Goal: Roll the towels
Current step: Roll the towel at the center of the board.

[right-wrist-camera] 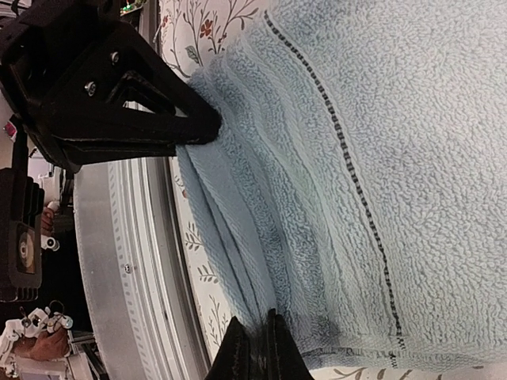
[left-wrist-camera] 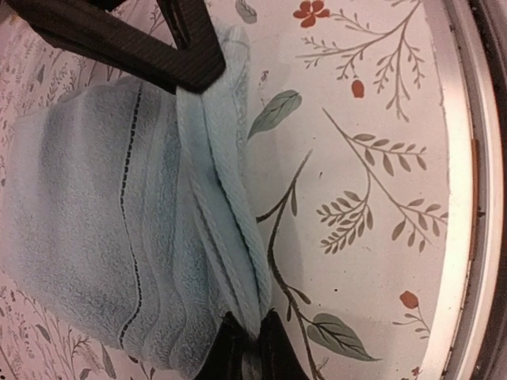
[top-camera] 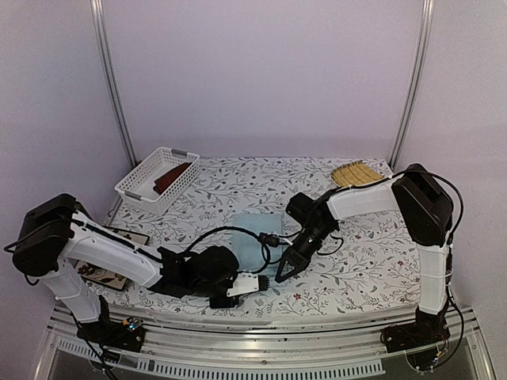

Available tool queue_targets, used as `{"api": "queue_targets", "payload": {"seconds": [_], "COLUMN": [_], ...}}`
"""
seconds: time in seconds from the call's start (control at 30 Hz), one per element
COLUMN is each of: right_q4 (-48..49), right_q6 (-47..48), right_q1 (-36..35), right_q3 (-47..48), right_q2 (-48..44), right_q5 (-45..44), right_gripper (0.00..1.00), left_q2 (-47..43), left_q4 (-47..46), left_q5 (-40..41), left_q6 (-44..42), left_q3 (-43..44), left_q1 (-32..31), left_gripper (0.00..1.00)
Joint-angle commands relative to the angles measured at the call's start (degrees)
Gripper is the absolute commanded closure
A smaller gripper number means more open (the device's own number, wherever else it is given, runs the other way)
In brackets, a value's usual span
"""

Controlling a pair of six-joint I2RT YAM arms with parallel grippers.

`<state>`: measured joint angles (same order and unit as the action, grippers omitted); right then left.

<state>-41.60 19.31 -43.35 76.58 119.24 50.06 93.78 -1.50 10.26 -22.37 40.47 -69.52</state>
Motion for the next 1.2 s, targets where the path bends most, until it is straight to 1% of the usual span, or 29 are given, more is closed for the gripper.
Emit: {"api": "queue_targets", "payload": {"seconds": [0.0,0.07,0.13,0.17,0.3,0.37,0.4,0.53,0.63,0.8,0.93,1.03,1.17], "right_q4": [0.44,1.18,2.25,2.95,3.69,4.02,4.15,4.61,6.62,15.38,23.9,29.07,33.45], "right_q6": [0.9,0.62,0.44,0.46,0.3,-0.21,-0.31,0.41,1.37,5.92,9.14,11.9,18.63], "right_q1": [0.68,0.69,0.72,0.88,2.87,4.12,4.68,5.73,5.74,5.74,5.46,4.16,-1.84], "right_q3": [0.04,-0.59,-1.73,-2.5,-3.05,-3.14,-3.29,-4.16,-6.69,-16.93,-24.78,-29.77,-34.6], "right_q2": [-1.03,-2.1,-3.55,-4.37,-7.7,-9.67,-10.85,-14.25,-16.97,-25.57,-33.9,-39.29,-42.81], "right_q5": [-2.52,-5.42,-8.13,-9.44,-11.66,-13.38,-13.83,-14.4,-15.65,-18.33,-23.46,-27.65,-35.89], "right_gripper": [0.95,0.83,0.69,0.65,0.62,0.59,0.55,0.54,0.54,0.56,0.56,0.56,0.55], "left_q2": [-0.2,1.3,3.42,4.31,5.97,6.68,6.9,7.31,8.28,8.26,8.23,8.89,10.4], "left_q4": [7.37,10.88,14.29,15.61,18.65,20.52,21.17,21.62,23.16,23.91,24.36,25.01,25.01], "left_q5": [-9.95,-13.79,-17.37,-19.18,-24.72,-26.83,-27.7,-29.01,-29.03,-29.94,-32.02,-35.45,-39.91], "left_q6": [-0.41,-0.12,0.59,0.91,1.1,0.48,0.11,0.23,0.44,1.25,1.77,1.79,2.92], "left_q3": [4.71,7.46,10.13,11.34,13.72,14.47,14.69,14.94,16.42,17.87,18.34,19.19,20.0], "left_q1": [1.0,2.54,4.53,5.21,7.78,8.57,8.85,9.26,9.44,10.39,12.32,14.59,17.98], "left_gripper": [1.0,1.0,1.0,1.0,1.0,1.0,1.0,0.99,0.97,0.98,0.98,0.98,0.98]}}
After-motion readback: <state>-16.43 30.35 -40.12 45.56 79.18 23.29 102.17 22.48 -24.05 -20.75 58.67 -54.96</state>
